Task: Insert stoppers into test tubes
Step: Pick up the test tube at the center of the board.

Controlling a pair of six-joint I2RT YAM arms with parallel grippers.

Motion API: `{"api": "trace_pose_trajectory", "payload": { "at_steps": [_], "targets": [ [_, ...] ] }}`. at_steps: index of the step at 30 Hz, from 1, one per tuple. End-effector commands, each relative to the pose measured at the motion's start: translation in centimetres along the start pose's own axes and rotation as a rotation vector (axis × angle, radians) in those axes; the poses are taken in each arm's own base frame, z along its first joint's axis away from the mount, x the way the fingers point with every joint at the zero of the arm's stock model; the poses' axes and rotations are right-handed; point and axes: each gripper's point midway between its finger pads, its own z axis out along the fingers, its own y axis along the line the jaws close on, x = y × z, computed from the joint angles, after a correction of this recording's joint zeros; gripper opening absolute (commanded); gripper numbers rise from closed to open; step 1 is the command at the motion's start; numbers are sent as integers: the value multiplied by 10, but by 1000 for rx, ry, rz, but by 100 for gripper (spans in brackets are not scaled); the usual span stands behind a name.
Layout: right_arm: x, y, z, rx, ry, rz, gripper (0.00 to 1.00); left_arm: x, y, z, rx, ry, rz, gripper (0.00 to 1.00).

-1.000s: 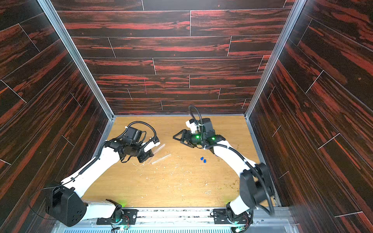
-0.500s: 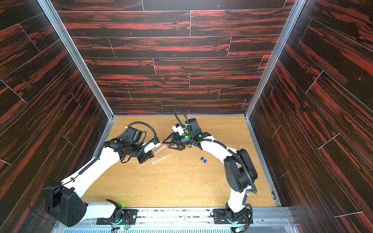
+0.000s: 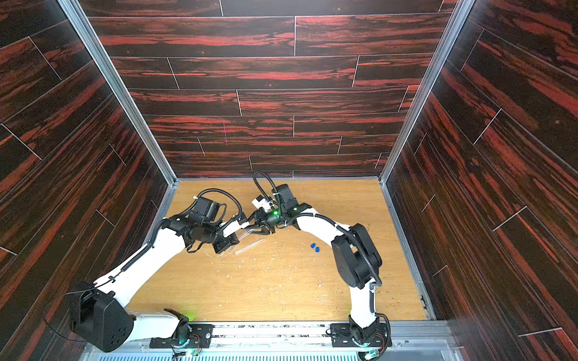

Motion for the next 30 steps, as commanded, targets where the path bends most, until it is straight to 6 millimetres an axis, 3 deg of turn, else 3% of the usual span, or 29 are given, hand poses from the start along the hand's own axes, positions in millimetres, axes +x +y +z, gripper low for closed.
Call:
{"api": "trace_pose_trajectory", "payload": {
  "at_steps": [1,16,23,25,30],
  "targets": [
    [1,-9,10,11,37,30,41,1,-7,-7,16,-9,29,13],
    [7,-20,25,39,89,36,22,0,-6,-8,12,-8,27,13],
    [9,-22,28,54,104,30,8,2,-5,-7,5,-4,28,14],
    [9,-21,27,51,101,28,7,3,-5,-9,-2,-1,32,20],
    [9,-19,24,53,95,17,7,3,-1,-11,-28,1,13,63]
  ]
}}
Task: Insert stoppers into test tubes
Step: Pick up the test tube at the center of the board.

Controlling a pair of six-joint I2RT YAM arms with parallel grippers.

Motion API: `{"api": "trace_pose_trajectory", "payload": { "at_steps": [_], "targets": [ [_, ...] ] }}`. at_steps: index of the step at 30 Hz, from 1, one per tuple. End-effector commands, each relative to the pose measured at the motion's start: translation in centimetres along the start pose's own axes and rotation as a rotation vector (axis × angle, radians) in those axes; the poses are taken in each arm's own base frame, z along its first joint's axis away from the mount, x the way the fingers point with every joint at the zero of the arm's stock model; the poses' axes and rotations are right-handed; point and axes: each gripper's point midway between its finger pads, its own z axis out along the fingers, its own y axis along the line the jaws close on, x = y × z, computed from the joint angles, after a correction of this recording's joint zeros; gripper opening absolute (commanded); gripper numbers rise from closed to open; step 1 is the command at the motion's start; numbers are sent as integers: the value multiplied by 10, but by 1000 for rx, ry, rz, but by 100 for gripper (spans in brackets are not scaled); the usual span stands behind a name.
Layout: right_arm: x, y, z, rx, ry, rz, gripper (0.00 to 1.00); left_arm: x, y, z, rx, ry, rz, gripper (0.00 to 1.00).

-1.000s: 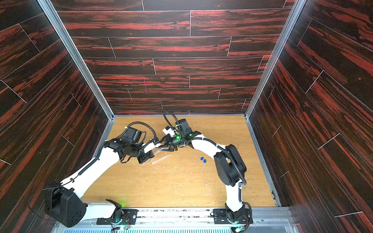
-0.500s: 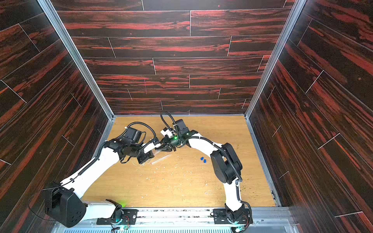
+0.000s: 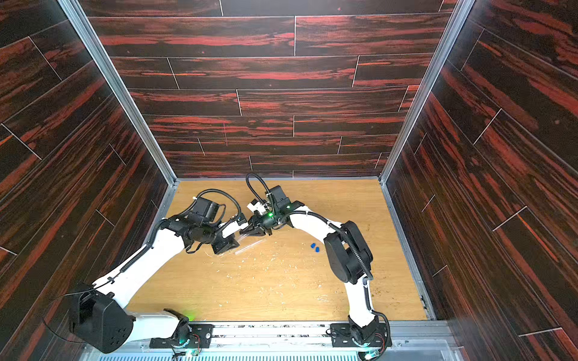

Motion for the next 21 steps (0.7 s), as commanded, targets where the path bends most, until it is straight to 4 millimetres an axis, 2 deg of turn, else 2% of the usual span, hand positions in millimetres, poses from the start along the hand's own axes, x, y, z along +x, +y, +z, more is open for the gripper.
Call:
{"api": "trace_pose_trajectory", "payload": {
  "at_steps": [1,2,5,15,21],
  "targets": [
    [2,-5,5,2,22,8,7,1,-1,-10,-25,-6,-1,70],
    [1,-4,2,1,13,5,6,1,0,-12,-32,-4,-5,82],
    [-1,-1,-11,-10,-26,-3,6,-1,3,-19,-46,-19,-27,91],
    [-4,23,-72,-110,-217,-43,5,-61,42,-85,-13,-379,-453,95],
    [-3,41,-99,-177,-317,-78,5,-101,59,-106,116,-580,-704,95]
  ]
}}
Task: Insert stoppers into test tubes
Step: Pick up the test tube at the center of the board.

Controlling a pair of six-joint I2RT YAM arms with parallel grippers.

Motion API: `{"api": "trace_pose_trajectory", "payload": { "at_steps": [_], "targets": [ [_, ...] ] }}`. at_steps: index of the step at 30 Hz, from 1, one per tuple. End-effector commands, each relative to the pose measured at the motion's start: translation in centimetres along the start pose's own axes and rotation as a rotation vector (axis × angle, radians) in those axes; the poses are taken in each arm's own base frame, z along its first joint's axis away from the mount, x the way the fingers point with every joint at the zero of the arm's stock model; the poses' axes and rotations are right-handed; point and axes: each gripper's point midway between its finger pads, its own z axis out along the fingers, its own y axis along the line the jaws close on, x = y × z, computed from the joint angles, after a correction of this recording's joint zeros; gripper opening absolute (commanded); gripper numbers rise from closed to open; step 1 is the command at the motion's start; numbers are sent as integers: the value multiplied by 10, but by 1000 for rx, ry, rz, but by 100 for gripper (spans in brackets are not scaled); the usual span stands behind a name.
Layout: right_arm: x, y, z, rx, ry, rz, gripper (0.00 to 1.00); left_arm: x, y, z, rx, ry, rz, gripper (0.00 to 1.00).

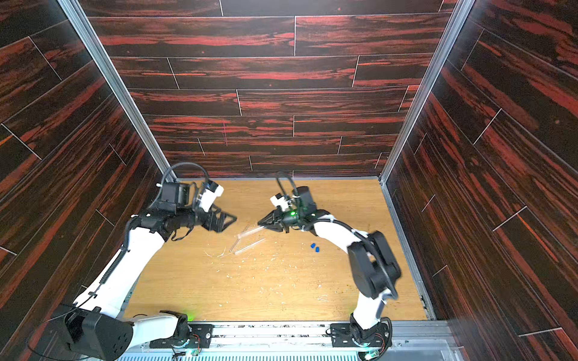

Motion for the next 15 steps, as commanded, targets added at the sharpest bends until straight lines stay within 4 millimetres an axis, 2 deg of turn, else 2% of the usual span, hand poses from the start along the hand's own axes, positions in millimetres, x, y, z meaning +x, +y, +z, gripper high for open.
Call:
{"api": "trace_pose_trajectory", "payload": {
  "at_steps": [1,5,8,15],
  "targets": [
    [-6,34,-11,-73,-68,-69,5,-36,-15,-4,145,-138,-246,95],
    [-8,50,-18,-112,-115,-100,5,-52,-10,-7,286,-265,-397,94],
    [-9,56,-22,-144,-145,-111,4,-49,-6,-6,329,-305,-421,94],
    [-14,70,-24,-192,-186,-149,3,-34,-17,-3,422,-285,-437,95]
  ]
}}
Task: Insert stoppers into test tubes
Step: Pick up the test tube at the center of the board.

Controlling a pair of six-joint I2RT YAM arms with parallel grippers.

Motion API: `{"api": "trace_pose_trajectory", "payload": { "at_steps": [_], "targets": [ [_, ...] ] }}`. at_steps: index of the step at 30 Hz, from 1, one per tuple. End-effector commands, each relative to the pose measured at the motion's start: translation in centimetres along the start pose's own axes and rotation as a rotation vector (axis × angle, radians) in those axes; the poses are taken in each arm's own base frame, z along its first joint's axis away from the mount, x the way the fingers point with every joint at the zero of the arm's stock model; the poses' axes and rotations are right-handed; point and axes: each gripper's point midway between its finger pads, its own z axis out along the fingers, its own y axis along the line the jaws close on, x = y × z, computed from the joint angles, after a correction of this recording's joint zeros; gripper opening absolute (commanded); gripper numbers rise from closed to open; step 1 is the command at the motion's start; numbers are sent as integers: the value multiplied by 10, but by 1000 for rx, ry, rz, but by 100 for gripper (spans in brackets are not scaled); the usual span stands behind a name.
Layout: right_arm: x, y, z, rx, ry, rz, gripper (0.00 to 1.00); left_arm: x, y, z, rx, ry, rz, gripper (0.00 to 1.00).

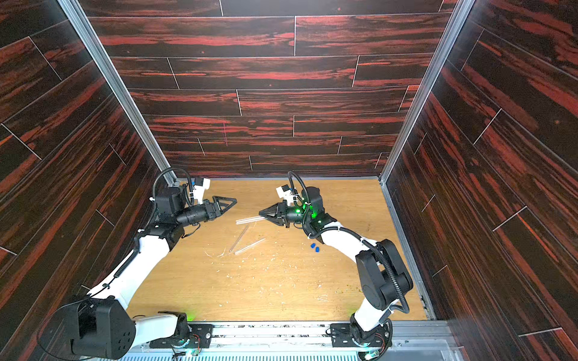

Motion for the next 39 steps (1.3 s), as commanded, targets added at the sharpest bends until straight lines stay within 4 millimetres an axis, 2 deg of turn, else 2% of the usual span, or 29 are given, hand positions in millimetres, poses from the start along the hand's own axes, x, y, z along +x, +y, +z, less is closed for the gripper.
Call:
{"api": "trace_pose_trajectory", "payload": {
  "at_steps": [1,7,12,15,18,21,29,33,39],
  "targets": [
    [-6,32,-4,-66,-46,-71,3,-1,-26,-5,121,-18,23,95],
    [-5,46,4,-86,-25,-116,3,19,-32,1,155,51,43,94],
    [-3,51,12,-109,-4,-111,3,24,-37,4,173,78,27,89],
    [0,52,18,-118,16,-116,3,28,-33,7,167,80,33,83],
    [-2,54,22,-132,14,-106,3,34,-38,10,181,104,21,75],
    [-3,54,25,-146,19,-108,3,38,-42,12,191,117,27,71],
    [-1,47,35,-138,38,-95,3,37,-50,14,213,116,23,57],
    [-2,43,37,-133,33,-85,3,38,-49,15,209,122,16,46],
    [-3,41,39,-128,38,-81,3,39,-50,15,210,122,21,40]
  ]
}}
